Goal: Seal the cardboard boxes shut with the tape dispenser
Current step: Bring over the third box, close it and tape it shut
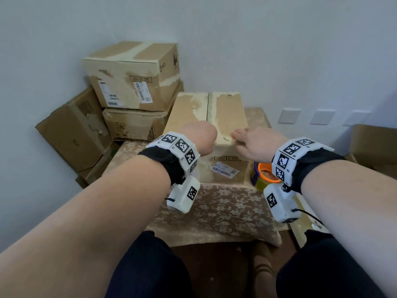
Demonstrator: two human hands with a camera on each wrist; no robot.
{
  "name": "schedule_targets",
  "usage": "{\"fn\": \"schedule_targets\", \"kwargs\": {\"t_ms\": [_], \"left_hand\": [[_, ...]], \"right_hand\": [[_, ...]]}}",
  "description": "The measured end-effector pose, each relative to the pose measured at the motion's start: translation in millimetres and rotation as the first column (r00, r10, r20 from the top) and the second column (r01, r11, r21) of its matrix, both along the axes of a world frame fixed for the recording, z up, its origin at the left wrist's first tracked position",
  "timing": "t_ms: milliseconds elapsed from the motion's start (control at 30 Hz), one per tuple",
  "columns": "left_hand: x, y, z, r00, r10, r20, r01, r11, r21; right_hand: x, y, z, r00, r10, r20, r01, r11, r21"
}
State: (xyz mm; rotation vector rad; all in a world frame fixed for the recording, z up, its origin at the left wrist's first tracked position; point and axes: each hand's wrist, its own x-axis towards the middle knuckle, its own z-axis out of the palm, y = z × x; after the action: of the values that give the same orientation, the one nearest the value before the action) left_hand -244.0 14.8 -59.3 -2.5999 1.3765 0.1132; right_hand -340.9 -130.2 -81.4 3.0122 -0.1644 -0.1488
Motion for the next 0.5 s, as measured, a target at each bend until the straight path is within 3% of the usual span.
{"fn": "schedule_targets", "kwargs": {"t_ms": [133,233,367,500], "left_hand": [[21,27,13,0.956,-0.053,-0.288,-0.003,0.981,-0.192],[46,56,18,0.946,0.036,-0.323,-0.166,0.907,-0.386],[75,92,7,0.940,0.178,-0.293,-0.268,0.914,-0.305],[86,106,-12,0.933,0.199,-0.299,-0.268,0.940,-0.209]], "right_hand": [[5,15,6,0.998,-0.053,-0.024,0.053,0.999,0.008],[11,32,8,0.999,-0.035,-0.005,0.035,0.999,-0.001],[28,58,8,0.999,0.034,0.019,-0.034,0.999,0.008],[48,83,5,0.997,0.068,0.045,-0.070,0.996,0.050]]}}
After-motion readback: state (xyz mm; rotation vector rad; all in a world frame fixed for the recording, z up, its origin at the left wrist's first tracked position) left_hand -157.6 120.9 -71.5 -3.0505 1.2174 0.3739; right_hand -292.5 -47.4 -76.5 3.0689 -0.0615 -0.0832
